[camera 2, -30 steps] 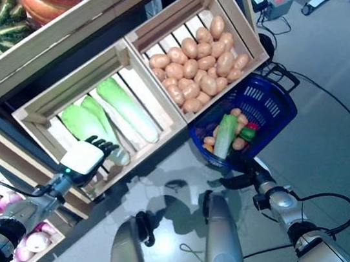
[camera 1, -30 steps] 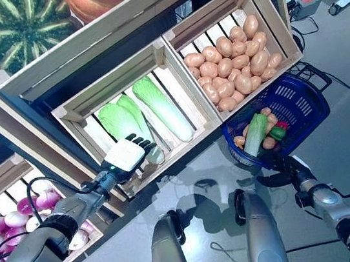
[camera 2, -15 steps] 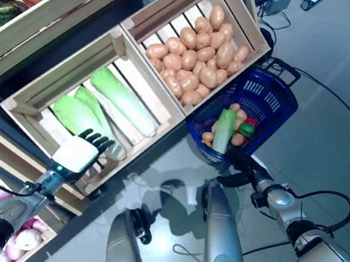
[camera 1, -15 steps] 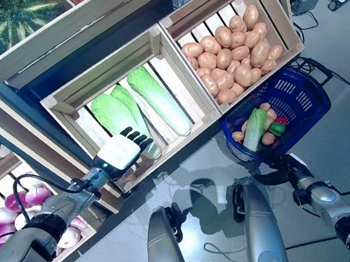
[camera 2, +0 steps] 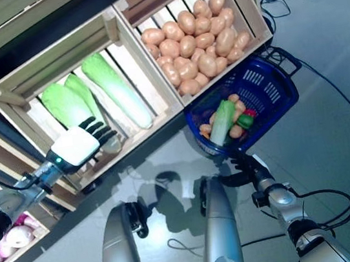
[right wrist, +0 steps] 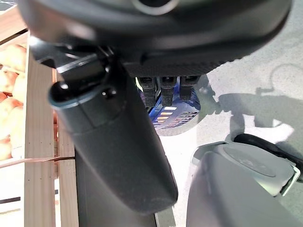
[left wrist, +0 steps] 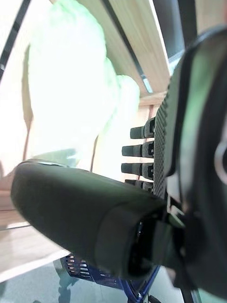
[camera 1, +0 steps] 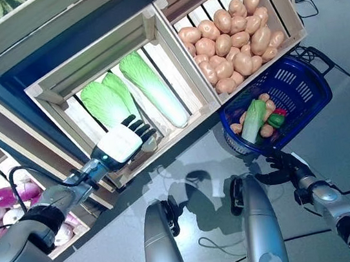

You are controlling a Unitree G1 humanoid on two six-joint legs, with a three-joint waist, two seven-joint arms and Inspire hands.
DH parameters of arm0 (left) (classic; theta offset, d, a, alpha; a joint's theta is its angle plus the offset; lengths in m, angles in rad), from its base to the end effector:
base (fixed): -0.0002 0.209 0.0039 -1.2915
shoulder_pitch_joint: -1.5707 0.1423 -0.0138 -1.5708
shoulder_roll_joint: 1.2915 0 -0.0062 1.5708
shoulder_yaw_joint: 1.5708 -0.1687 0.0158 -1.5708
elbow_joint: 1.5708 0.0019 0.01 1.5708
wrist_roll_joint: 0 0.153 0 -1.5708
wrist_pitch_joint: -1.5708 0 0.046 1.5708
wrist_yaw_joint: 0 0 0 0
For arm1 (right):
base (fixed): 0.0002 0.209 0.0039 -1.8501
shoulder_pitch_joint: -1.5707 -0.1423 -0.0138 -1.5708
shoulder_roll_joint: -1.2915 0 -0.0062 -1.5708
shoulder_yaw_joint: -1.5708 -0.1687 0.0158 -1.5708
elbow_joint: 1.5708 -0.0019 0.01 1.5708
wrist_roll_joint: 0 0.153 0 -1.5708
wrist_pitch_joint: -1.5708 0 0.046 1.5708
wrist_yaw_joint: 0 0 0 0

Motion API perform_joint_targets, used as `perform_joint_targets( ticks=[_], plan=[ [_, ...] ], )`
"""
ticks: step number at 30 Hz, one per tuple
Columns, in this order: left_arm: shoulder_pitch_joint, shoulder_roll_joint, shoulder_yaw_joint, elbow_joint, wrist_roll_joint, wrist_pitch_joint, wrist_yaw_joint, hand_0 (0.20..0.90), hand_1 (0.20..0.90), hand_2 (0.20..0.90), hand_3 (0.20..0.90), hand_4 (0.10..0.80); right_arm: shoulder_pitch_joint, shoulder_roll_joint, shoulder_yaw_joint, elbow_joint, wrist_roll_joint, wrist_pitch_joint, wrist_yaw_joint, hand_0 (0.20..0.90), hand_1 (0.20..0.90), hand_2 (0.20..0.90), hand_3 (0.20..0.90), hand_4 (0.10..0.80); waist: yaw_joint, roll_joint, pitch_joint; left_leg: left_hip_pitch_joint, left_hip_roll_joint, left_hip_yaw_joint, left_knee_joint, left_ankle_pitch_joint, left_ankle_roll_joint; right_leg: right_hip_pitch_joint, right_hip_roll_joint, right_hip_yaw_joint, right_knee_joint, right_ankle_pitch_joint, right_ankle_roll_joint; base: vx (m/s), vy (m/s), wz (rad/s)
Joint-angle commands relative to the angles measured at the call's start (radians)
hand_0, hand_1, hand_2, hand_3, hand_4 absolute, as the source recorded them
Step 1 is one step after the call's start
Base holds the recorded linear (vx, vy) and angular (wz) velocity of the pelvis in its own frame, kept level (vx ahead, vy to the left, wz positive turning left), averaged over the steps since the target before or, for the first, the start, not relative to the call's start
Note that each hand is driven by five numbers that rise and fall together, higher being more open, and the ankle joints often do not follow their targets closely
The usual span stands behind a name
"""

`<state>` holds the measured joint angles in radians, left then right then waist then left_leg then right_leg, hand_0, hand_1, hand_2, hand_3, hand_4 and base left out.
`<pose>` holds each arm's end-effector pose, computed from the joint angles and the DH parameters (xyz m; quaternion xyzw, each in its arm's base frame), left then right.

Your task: Put vegetables into the basket

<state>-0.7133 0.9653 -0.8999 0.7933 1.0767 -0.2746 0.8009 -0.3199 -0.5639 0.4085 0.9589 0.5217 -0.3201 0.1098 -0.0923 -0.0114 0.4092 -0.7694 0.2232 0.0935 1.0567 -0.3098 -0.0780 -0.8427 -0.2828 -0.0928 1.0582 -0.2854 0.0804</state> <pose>0.2856 0.2922 0.0923 0.8501 -0.2704 -0.1179 0.4362 0.2281 -0.2689 -0.0085 -0.1168 0.1898 0.0161 0.9747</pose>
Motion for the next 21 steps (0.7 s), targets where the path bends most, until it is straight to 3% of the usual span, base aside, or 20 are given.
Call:
perform_joint_targets(
  ticks=[1, 7, 10, 21],
  plan=[
    [-0.067, 0.088, 0.012, -0.04, -0.039, 0.033, 0.046, 0.9, 0.9, 0.9, 0.9, 0.8, 0.001, -0.083, -0.024, -0.031, 0.053, -0.049, -0.011, 0.9, 0.9, 0.9, 0.9, 0.8, -0.006, 0.018, -0.058, 0.022, 0.023, -0.014, 0.013, -0.077, -0.032, 0.074, -0.032, 0.037, -0.016, -0.026, 0.04, 0.019, 0.031, 0.0],
    [-0.072, 0.078, 0.011, -0.035, -0.141, 0.045, -0.095, 0.9, 0.9, 0.9, 0.9, 0.8, 0.004, -0.102, -0.038, -0.067, 0.088, -0.048, -0.012, 0.9, 0.9, 0.9, 0.9, 0.8, -0.01, 0.015, -0.05, -0.027, 0.024, -0.022, 0.062, -0.089, -0.034, 0.03, -0.036, 0.037, 0.027, -0.035, 0.039, 0.0, 0.0, 0.0],
    [-0.076, 0.087, 0.014, -0.049, -0.144, 0.038, -0.104, 0.9, 0.9, 0.9, 0.9, 0.8, 0.015, -0.111, -0.052, -0.108, 0.093, -0.04, -0.027, 0.9, 0.9, 0.9, 0.9, 0.8, -0.012, 0.015, -0.041, -0.053, 0.028, -0.031, 0.113, -0.13, -0.04, 0.003, -0.035, 0.041, 0.076, -0.071, 0.048, 0.075, 0.03, 0.01],
    [-0.16, 0.122, -0.008, -0.02, -0.112, 0.019, -0.108, 0.9, 0.9, 0.9, 0.9, 0.8, 0.044, -0.149, -0.112, -0.184, 0.13, -0.04, -0.065, 0.9, 0.9, 0.9, 0.9, 0.8, -0.026, -0.001, -0.014, -0.19, 0.051, -0.05, 0.226, -0.156, -0.039, -0.124, -0.035, 0.039, 0.185, -0.094, 0.047, -0.017, 0.002, -0.01]
  ],
)
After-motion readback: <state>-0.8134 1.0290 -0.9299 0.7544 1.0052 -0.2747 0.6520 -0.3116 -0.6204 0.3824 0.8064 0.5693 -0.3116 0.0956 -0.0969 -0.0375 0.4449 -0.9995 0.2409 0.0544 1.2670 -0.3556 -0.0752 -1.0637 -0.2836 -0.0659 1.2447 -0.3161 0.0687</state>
